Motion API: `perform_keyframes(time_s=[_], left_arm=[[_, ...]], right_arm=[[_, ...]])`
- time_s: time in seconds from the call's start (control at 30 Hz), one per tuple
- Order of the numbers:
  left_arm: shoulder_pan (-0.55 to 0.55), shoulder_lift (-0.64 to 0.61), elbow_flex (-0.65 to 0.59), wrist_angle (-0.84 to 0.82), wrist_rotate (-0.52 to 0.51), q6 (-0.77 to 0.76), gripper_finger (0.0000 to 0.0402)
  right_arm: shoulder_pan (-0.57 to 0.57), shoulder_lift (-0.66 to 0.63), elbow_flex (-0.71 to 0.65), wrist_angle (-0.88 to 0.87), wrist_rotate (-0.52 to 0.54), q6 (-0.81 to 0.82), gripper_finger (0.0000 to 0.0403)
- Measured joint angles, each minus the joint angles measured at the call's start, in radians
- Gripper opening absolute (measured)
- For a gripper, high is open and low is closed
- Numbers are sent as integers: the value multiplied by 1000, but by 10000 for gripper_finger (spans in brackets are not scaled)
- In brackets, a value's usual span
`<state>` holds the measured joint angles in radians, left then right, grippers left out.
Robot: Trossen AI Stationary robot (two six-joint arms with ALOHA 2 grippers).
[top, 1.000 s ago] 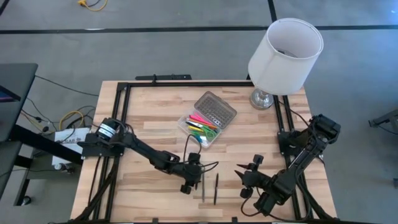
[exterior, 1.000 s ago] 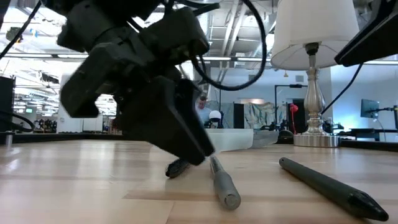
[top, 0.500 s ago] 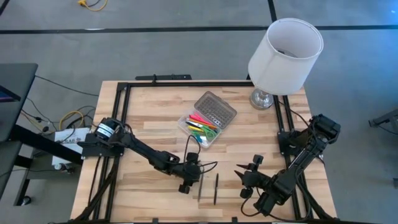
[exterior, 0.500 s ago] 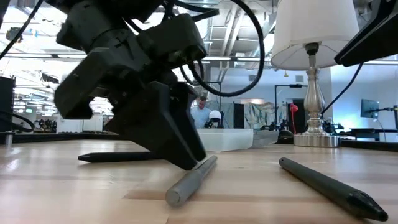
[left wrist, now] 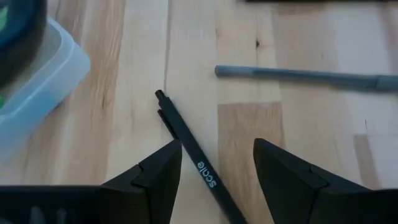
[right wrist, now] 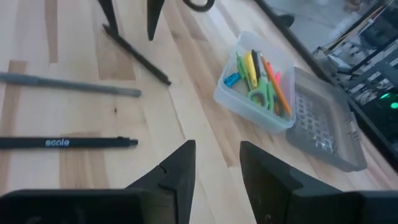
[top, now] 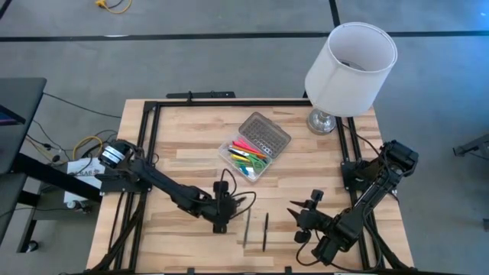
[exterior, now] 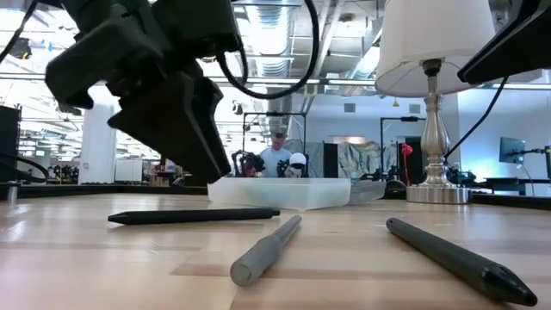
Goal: Pick & place school supplies into a supply box
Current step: Put the left black pen into the black supply box
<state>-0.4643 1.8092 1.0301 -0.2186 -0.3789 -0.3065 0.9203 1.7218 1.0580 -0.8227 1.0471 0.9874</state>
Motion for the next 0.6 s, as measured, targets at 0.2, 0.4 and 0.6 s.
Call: perform_keyframes(time_s=[0.2, 0.4, 0.6], left_arm=[[24, 30, 0, -5, 16, -108, 196], [49, 83, 1, 7, 37, -165, 196], [65, 110, 5, 13, 59, -178, 178]], right_arm=[[0, 0, 0, 15, 4, -1, 120], [2, 0, 1, 32, 3, -9, 120], [2, 0, 1, 42, 3, -19, 120]])
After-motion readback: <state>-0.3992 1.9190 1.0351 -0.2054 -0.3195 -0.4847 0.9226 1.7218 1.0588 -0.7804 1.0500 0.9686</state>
